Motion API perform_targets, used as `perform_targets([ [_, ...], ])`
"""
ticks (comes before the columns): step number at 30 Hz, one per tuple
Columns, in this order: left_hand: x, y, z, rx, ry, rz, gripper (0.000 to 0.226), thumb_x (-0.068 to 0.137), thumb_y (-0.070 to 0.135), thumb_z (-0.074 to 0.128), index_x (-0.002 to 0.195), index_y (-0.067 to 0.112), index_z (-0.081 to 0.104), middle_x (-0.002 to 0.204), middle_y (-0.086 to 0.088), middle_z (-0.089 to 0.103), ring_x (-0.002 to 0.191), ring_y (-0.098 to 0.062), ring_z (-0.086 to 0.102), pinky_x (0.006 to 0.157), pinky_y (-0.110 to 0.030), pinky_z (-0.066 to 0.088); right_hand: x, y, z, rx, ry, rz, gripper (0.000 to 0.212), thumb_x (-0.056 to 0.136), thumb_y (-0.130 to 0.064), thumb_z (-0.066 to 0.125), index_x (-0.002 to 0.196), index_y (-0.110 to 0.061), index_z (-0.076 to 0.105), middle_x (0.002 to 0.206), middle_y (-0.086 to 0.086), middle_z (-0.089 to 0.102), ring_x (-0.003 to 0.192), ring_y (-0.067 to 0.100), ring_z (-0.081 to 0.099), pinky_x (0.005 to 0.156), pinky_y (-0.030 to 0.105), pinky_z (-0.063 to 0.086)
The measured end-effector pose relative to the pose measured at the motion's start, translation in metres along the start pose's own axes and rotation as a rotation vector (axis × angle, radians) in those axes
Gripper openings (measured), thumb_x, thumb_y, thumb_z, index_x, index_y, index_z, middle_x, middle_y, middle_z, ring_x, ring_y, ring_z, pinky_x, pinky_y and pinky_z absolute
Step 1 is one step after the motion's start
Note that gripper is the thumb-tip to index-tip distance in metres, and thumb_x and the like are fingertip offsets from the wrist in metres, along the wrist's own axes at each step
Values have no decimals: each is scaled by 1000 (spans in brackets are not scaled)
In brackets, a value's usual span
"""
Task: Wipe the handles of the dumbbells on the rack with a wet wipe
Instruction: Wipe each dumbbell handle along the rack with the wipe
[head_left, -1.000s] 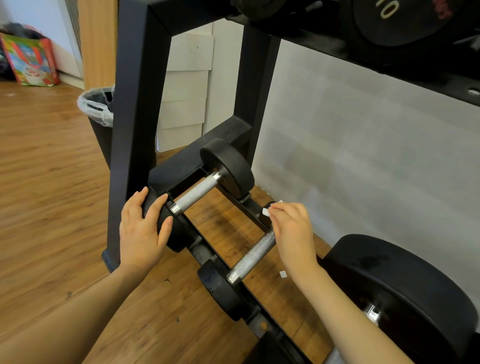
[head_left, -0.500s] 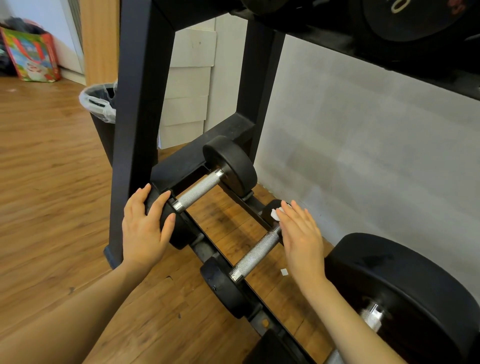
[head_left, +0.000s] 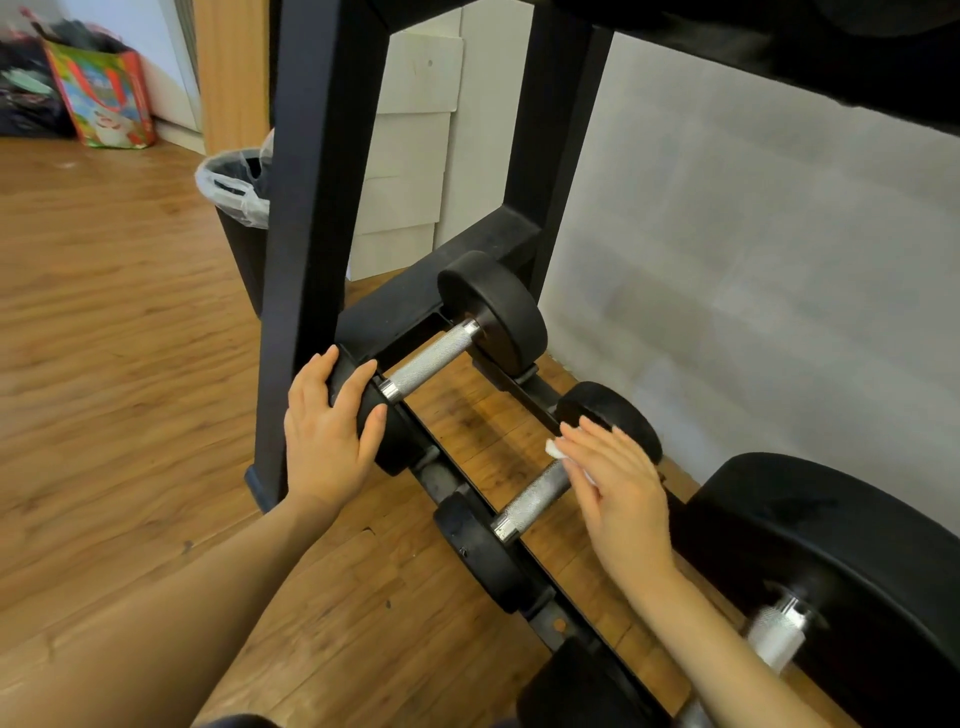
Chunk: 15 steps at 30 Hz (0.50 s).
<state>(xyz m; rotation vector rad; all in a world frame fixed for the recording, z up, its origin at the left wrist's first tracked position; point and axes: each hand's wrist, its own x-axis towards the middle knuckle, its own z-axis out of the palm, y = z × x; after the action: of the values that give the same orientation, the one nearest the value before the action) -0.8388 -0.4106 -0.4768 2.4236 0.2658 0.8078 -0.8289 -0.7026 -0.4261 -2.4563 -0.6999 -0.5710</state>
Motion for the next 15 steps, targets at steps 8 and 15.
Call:
perform_targets([
  [8, 0, -2, 1, 8, 3, 6, 48, 95, 31, 57, 142, 24, 46, 155, -11, 29, 144, -31, 21, 110, -53, 27, 10, -56, 38, 474, -409, 23, 27, 94, -18, 62, 119, -16, 69, 121, -8, 65, 116, -1, 55, 99, 12, 40],
  [15, 0, -2, 2, 20, 18, 14, 50, 94, 26, 62, 142, 23, 47, 154, -12, 31, 143, -30, 23, 111, -53, 28, -8, -53, 47, 431, -563, -80, 25, 94, -29, 62, 115, -22, 71, 127, -11, 63, 127, -8, 43, 106, 11, 31],
])
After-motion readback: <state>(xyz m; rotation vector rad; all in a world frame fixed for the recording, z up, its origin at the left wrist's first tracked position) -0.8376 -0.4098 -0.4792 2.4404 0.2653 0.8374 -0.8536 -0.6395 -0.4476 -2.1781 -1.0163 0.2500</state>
